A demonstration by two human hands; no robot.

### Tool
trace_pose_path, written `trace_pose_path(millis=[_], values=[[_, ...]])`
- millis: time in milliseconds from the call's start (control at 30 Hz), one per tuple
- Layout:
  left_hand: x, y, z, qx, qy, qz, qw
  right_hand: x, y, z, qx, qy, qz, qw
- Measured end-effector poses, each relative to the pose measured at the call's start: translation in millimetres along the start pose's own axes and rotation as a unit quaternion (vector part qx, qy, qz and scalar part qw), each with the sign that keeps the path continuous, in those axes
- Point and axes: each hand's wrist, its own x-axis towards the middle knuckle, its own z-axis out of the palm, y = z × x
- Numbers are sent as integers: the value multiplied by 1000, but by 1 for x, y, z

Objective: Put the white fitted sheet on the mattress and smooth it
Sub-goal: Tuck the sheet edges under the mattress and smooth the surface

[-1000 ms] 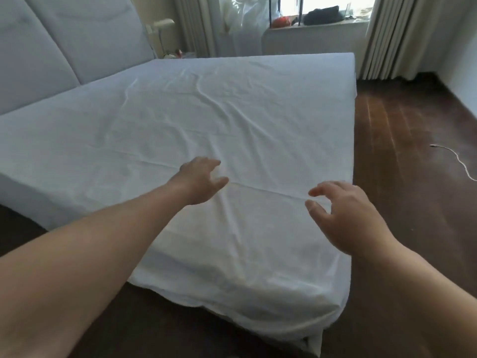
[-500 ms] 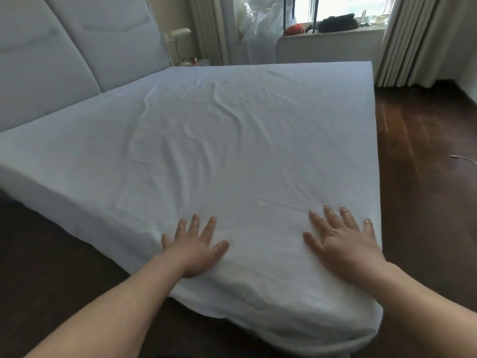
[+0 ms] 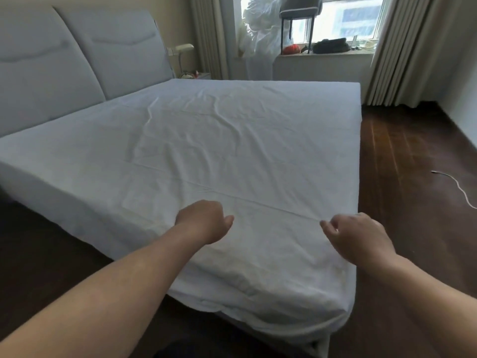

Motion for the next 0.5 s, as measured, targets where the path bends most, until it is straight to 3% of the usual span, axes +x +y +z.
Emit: trace_pose_path(millis=[200, 367, 433, 500], values=[[60, 51, -14, -74, 14, 36, 997, 81, 39, -7, 56, -17, 40, 998], [144, 94, -7, -104, 78, 41, 991, 188, 38, 10, 69, -22, -1, 997], [176, 109, 9, -105, 56, 31, 992, 230, 29, 24, 84, -29, -31, 996], [199, 130, 30, -90, -28, 24, 995, 262, 32, 44, 81, -84, -46, 992]])
